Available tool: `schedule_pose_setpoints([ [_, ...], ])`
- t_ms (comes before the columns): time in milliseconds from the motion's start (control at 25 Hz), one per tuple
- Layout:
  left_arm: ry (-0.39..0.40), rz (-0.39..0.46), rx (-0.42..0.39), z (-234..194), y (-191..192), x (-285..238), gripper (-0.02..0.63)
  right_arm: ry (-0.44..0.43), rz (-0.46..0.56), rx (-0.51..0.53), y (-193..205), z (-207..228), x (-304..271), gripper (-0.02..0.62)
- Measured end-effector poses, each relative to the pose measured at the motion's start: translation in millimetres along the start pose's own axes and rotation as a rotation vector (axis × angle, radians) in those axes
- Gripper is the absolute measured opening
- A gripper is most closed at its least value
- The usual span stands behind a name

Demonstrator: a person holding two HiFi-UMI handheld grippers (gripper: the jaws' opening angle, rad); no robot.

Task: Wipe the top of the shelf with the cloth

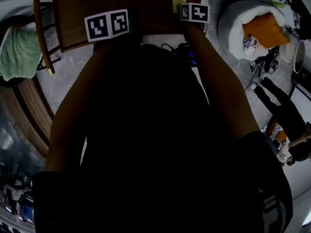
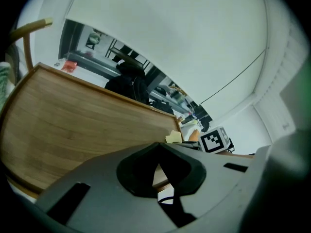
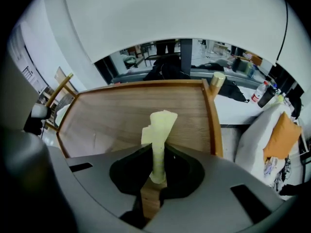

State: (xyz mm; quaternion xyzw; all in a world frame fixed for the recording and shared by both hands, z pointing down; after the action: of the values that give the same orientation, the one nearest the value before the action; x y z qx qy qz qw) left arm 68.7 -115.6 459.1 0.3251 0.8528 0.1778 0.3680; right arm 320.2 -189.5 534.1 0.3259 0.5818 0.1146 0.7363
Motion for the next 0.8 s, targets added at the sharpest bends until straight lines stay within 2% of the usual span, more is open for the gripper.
schedule_pose_setpoints([
  [360, 0.0, 0.067, 0.025, -9, -17, 10, 0.011, 0.172, -0.035, -0.02, -1, 34, 13, 0.048],
  [600, -0.021, 0.071, 0.005, -27, -20, 36, 0.012, 0.213, -0.039, -0.028, 0, 38, 17, 0.048],
  [680, -0.022, 0.079, -0.003, -36, -25, 48, 0.011, 0.204, -0.006, -0.026, -8, 27, 17, 0.048],
  [800, -0.026, 0.095, 0.007, -53, -37, 74, 0.012, 0.081, 0.103, -0.022, -38, -27, 17, 0.048],
])
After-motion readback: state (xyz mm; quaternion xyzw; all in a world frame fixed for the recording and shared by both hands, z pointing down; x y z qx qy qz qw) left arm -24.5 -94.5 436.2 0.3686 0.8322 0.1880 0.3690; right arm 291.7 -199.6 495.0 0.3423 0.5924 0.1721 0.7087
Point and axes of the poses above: the fingertips, and each gripper's own axes: x backward along the fingers, z to its right, y out of its underside, the point moved 8 cm from there along x, backward along the fingers, and after that the axes turned 14 degrees about z, right-handed, at the moved point
